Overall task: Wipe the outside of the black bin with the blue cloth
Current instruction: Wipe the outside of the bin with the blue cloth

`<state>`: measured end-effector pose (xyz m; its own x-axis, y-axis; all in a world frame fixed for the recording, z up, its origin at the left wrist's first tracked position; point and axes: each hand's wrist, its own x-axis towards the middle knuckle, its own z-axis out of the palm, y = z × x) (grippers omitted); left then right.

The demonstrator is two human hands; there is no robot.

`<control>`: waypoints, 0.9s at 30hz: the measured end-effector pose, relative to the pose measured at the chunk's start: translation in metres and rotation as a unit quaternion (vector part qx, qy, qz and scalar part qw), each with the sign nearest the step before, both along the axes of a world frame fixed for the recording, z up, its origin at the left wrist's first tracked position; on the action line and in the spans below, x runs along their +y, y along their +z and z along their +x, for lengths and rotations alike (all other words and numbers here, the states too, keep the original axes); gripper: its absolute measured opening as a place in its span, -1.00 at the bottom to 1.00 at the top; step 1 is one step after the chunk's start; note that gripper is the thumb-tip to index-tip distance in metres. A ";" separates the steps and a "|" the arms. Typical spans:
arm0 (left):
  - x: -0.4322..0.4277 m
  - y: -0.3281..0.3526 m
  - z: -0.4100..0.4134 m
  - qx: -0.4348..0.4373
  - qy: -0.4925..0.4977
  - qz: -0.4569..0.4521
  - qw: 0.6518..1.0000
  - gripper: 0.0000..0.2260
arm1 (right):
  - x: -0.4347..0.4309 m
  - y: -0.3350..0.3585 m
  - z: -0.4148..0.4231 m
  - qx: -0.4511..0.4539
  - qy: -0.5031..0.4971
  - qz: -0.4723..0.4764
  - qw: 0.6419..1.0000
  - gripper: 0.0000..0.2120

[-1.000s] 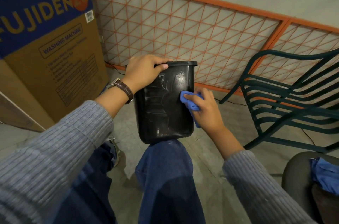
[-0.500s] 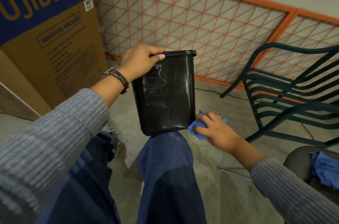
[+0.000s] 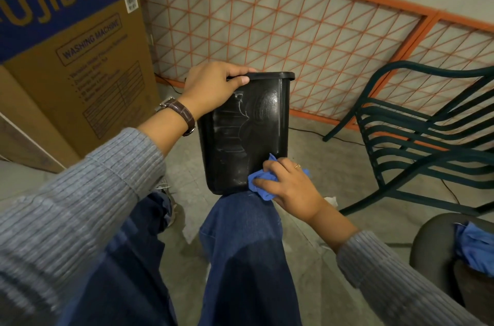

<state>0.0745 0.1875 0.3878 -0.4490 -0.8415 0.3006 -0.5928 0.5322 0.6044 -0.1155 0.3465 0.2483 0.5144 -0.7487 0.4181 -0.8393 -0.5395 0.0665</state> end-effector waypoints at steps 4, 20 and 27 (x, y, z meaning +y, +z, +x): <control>0.001 0.000 -0.001 0.002 0.004 -0.010 1.000 -0.76 | -0.011 0.010 0.007 -0.135 -0.091 -0.023 0.986 -0.72; 0.004 0.003 -0.008 -0.021 0.011 -0.036 0.999 -0.76 | -0.015 0.014 0.018 0.018 0.009 -0.029 0.999 -0.77; 0.003 0.000 -0.003 -0.017 0.006 -0.044 0.999 -0.75 | -0.004 0.005 -0.014 -0.067 -0.060 -0.017 0.996 -0.65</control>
<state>0.0719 0.1901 0.3880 -0.4500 -0.8178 0.3587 -0.6191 0.5752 0.5347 -0.1291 0.3422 0.2538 0.3600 -0.7858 0.5029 -0.9004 -0.4338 -0.0332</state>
